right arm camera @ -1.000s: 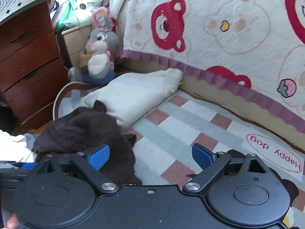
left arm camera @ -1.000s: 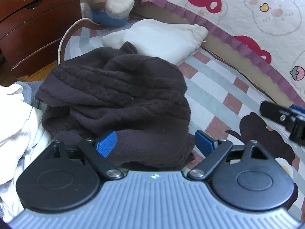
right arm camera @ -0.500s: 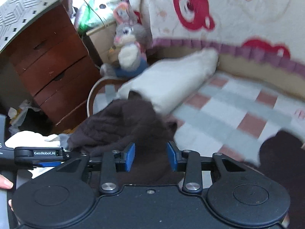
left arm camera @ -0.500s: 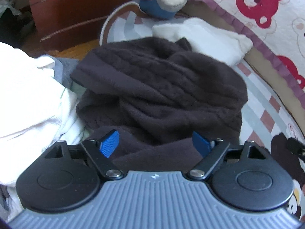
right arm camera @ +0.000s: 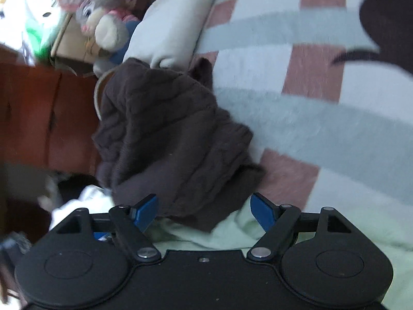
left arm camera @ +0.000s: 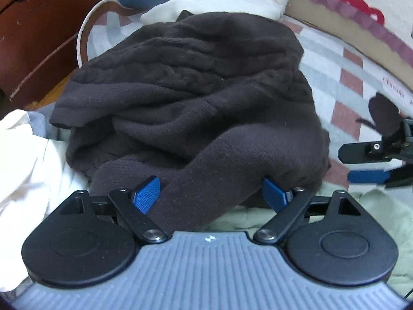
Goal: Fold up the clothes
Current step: 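Grasp a sweater sleeve with the right gripper and lift it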
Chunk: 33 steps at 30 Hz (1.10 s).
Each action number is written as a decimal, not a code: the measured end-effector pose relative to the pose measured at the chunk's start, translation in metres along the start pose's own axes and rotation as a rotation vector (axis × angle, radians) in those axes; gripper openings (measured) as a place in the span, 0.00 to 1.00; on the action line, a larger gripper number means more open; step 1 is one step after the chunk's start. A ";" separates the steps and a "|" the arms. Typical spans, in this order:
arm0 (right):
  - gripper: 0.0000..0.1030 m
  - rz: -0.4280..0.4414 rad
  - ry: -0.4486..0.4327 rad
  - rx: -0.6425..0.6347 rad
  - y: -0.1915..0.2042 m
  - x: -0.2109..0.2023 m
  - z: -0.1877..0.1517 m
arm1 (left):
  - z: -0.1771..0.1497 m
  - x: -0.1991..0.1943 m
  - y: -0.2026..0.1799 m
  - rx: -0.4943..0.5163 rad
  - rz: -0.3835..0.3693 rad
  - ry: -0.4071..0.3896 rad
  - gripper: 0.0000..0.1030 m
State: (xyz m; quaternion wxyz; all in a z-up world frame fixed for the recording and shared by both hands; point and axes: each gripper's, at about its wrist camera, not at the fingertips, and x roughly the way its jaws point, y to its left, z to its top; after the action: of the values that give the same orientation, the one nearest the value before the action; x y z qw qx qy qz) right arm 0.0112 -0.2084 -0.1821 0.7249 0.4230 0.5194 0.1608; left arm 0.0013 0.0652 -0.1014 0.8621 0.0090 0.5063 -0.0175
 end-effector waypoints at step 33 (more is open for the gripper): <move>0.10 -0.375 -0.757 -0.690 0.134 -0.098 -0.025 | 0.036 0.006 -0.043 0.114 0.023 -0.045 0.10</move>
State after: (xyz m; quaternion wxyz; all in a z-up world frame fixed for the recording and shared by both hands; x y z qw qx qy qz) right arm -0.0235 -0.1841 -0.0195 0.9742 0.0892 0.2059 0.0263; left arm 0.0342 0.0213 -0.0885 0.8717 0.0636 0.4846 -0.0366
